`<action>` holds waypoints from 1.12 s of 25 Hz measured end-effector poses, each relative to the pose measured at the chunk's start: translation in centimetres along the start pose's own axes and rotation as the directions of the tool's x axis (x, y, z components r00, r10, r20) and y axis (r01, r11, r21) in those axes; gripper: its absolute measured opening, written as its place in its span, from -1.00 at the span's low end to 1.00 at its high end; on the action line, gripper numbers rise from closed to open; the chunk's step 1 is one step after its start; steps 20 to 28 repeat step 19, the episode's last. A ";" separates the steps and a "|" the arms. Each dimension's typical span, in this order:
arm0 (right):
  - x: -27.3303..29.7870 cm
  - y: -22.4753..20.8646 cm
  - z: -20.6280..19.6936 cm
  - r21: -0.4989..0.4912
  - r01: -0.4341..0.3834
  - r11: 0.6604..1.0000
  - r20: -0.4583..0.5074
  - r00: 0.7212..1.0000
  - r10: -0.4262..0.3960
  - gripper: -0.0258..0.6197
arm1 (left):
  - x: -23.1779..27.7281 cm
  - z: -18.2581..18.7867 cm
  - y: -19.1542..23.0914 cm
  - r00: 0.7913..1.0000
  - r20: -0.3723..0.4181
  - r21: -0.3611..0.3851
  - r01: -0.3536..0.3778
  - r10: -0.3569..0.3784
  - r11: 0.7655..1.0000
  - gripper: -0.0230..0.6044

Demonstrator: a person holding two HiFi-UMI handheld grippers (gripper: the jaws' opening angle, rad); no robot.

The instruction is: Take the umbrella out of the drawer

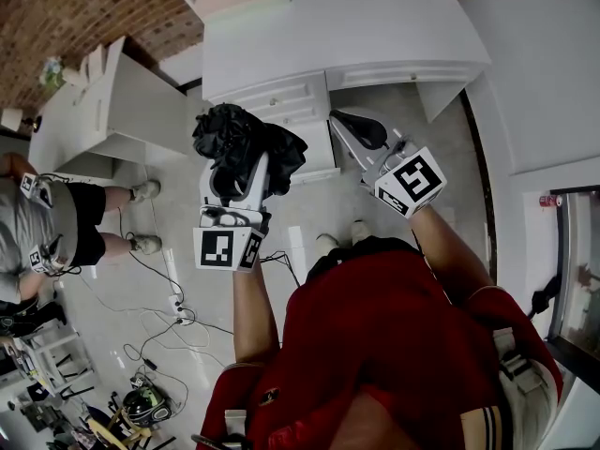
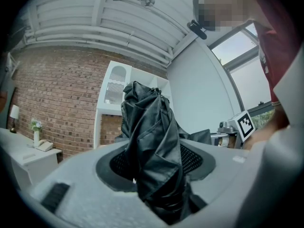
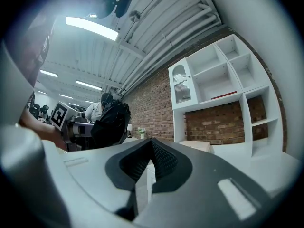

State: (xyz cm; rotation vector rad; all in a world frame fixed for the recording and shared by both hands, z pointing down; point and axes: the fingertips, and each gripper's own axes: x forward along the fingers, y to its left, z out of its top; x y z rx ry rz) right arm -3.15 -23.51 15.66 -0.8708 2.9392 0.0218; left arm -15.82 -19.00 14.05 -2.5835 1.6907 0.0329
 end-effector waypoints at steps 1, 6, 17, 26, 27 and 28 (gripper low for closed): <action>0.0 0.0 0.0 -0.001 0.001 1.000 0.000 1.000 -0.001 -0.89 | 0.0 0.0 0.0 1.000 0.000 0.000 0.001 -0.001 1.000 -0.15; -0.5 -0.2 -0.1 0.004 0.014 1.000 -0.002 1.000 -0.014 -0.88 | 0.1 -0.1 -0.1 1.000 -0.001 -0.002 0.006 -0.006 1.000 -0.15; -0.8 -0.4 -0.4 0.003 0.032 0.999 -0.008 0.999 -0.032 -0.89 | 0.0 -0.5 0.0 1.000 -0.011 -0.008 0.014 -0.014 1.000 -0.15; -0.5 -0.4 -0.4 0.004 0.036 0.999 -0.008 0.999 -0.036 -0.89 | 0.0 -0.6 0.3 1.000 -0.014 -0.009 0.012 -0.012 1.000 -0.15; -0.5 -0.4 -0.4 0.004 0.036 0.999 -0.008 0.999 -0.036 -0.89 | 0.0 -0.6 0.3 1.000 -0.014 -0.009 0.012 -0.012 1.000 -0.15; -0.5 -0.4 -0.4 0.004 0.036 0.999 -0.008 0.999 -0.036 -0.89 | 0.0 -0.6 0.3 1.000 -0.014 -0.009 0.012 -0.012 1.000 -0.15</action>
